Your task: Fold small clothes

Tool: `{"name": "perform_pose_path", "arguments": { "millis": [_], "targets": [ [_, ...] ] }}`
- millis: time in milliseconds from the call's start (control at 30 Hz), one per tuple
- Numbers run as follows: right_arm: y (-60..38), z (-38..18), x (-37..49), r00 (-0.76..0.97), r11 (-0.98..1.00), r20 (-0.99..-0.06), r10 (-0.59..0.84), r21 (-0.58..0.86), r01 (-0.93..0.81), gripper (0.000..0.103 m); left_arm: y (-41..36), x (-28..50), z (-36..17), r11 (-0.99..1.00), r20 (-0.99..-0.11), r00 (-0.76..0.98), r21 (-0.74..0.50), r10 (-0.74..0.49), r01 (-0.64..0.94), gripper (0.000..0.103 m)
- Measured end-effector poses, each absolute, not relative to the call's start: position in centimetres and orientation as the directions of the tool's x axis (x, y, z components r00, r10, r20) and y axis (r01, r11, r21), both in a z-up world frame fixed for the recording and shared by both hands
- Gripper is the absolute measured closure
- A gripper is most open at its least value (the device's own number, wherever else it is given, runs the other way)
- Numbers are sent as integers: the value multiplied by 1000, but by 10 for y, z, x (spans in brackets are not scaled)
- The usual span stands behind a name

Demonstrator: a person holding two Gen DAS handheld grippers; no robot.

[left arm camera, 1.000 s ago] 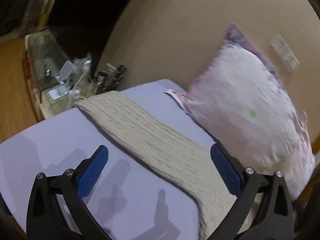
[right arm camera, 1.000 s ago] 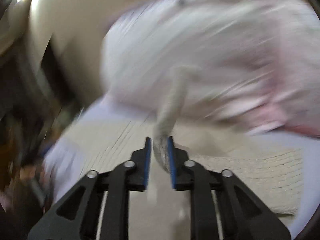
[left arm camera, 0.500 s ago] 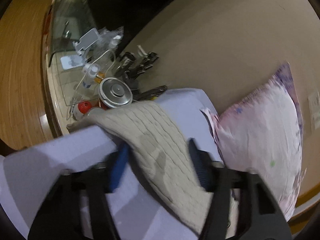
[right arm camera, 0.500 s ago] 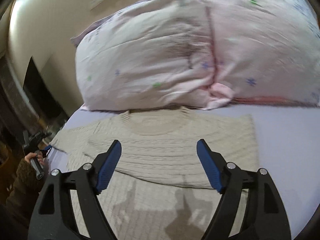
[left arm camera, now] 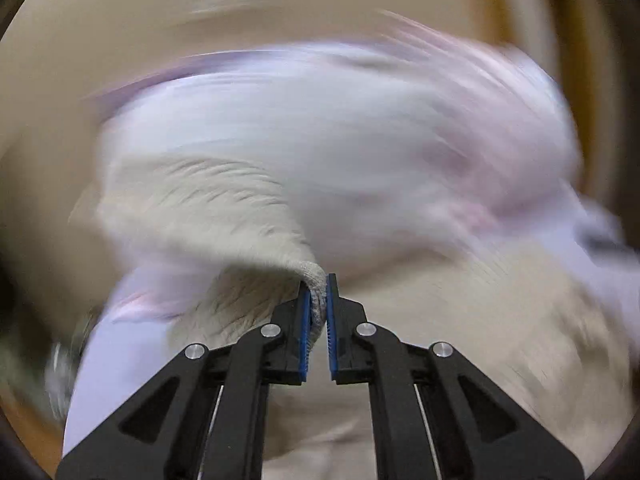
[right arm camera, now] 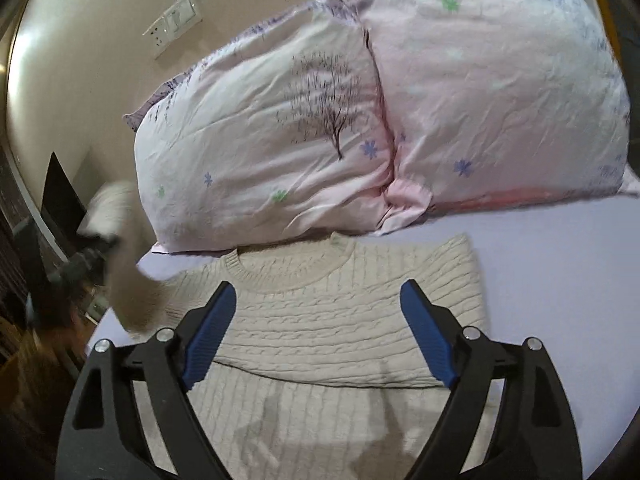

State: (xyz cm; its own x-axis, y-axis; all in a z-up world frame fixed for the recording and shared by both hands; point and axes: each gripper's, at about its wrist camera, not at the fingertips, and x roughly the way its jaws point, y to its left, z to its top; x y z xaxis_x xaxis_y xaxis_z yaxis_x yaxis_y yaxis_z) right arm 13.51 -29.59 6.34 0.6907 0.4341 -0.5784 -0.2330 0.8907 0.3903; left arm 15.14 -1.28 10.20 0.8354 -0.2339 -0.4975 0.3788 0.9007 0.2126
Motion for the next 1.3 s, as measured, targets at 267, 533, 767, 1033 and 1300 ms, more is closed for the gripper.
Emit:
{"name": "perform_pose_path", "arguments": {
  "millis": [267,533,767,1033,1300],
  "targets": [
    [-343,45,153,651,880,-644,402,468,-81,25,-52,100,50,819,-601,733,216,-317,531,86],
    [-347,12,185,542,838,-703,460,546,-3,58,102,64,45,967,-642,727,-102,-244,234,45],
    [-345,-6,206,522,857,-756,395,508,88,66,130,41,23,948,-663,680,-262,-312,180,38],
    [-340,-25,236,537,799,-727,428,582,151,70,128,33,5,931,-673,648,-315,-356,185,31],
    [-366,6,179,656,768,-612,442,636,76,98,141,19,2,886,-625,647,-423,-436,189,30]
  ]
}}
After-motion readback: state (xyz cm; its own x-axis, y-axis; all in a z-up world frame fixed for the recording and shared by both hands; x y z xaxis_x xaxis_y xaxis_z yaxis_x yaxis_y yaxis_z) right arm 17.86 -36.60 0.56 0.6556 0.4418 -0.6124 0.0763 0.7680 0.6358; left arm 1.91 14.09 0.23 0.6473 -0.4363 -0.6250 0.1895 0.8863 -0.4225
